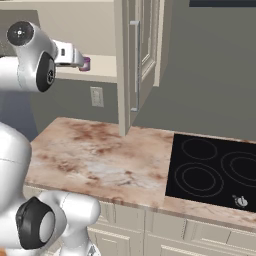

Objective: Pick the avocado and bread from the counter and place them on the plate. Then pick the jam from the cabinet and place it next to the plate. Lastly close the cabinet door.

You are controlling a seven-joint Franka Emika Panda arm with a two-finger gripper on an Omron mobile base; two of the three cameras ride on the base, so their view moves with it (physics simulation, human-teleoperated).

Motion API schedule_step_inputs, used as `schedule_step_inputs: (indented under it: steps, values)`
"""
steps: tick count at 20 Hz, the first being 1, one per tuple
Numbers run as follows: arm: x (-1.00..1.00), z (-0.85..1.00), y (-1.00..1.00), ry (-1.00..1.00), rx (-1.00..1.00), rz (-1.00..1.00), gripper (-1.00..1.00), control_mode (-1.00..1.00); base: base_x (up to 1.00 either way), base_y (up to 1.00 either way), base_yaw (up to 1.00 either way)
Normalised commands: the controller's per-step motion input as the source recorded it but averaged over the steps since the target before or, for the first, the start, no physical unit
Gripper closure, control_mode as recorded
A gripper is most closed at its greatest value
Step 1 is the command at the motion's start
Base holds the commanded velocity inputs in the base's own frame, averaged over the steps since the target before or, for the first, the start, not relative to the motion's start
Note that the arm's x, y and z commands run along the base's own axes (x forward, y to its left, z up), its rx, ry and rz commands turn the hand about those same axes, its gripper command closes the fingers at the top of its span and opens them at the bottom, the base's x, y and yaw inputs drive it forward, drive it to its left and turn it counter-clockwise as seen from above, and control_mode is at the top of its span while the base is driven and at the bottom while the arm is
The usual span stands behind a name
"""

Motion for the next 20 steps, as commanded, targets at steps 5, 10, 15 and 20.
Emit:
schedule_step_inputs:
  steps: [5,10,15,20]
  values:
    - [0.24,-0.1,0.0,0.0,0.0,0.0,-1.0,-1.0,0.0,0.0,0.0]
    - [0.24,-0.09,0.0,0.0,0.0,0.0,-1.0,-1.0,0.0,0.0,0.0]
    - [0.26,-0.07,0.0,0.01,0.0,0.0,-1.0,-1.0,0.0,0.0,0.0]
    - [0.23,-0.04,0.0,0.01,0.0,0.0,-1.0,-1.0,0.0,0.0,0.0]
